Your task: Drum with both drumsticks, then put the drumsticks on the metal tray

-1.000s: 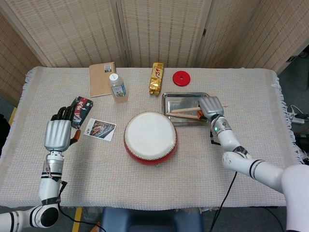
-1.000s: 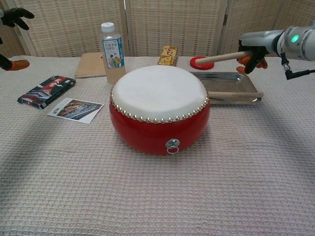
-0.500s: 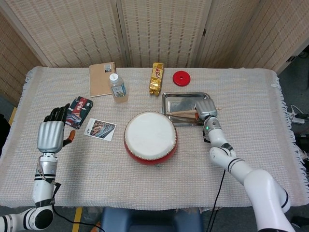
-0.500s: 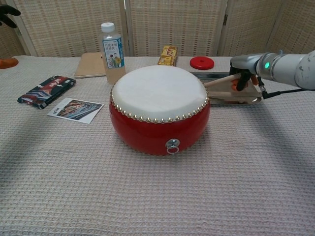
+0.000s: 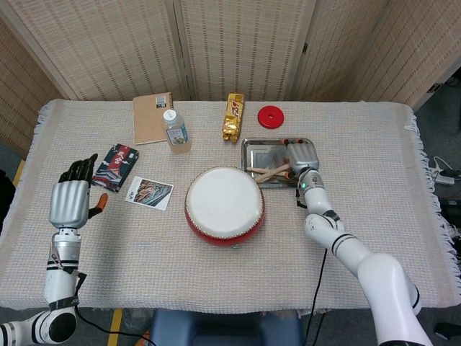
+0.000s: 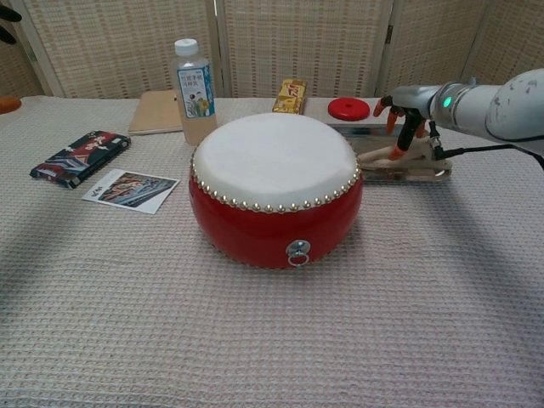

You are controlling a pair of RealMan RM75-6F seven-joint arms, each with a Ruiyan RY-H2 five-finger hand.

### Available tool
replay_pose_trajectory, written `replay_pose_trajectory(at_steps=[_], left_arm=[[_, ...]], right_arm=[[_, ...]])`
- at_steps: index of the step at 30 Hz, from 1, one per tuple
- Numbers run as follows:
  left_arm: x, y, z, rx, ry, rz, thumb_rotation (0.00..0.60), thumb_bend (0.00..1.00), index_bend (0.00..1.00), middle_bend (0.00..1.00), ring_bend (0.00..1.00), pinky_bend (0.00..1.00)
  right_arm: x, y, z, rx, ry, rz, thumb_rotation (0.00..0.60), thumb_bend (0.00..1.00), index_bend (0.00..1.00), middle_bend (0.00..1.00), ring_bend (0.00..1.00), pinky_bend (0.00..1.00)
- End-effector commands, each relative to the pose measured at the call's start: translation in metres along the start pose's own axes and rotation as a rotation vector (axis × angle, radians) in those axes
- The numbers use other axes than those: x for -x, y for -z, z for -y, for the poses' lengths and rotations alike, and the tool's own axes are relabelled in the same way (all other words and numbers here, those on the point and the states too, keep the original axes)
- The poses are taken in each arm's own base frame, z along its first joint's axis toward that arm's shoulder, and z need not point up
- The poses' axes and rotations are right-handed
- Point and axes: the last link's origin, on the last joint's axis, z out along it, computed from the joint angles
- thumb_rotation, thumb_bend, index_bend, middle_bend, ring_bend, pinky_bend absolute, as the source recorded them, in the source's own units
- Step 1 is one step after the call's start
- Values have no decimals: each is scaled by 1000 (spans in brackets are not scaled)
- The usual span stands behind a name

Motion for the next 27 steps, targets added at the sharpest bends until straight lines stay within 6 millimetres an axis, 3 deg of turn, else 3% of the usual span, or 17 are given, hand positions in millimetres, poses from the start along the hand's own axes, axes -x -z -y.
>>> replay_pose_trajectory(at_steps=[1,8,15,19,20,23,27], left_arm=[[-1,0,0,0,4,-2,600,345,0,137,98,258],[-5,0,2,-1,10,-9,600,345,0,136,99,258],[-9,0,6,2,8,-17,600,345,0,137,98,258],[-10,0,7,2,8,-16,600,345,1,139,98,259],[-10,0,9,6,11,-16,600,345,4,141,98,258],[-10,7,27,11,29,8,600,347,21,145,99,256],[-8,17,45,-7,31,12,600,348,41,147,99,254]], right_arm=[[-2,2,-3,-5,-32,10,600,121,140,251,80,390],[-13,14,-17,-24,-53,9,600,121,162,251,86,391],[-28,53,-42,-69,-31,-39,600,121,200,251,132,396],[-31,61,-47,-75,-25,-55,600,126,209,251,172,412],[-34,73,-55,-78,-17,-81,600,131,209,251,178,414],[-40,142,-107,-57,-22,-191,600,146,205,251,165,401],[-34,191,-140,-55,-41,-241,600,151,141,236,97,337]])
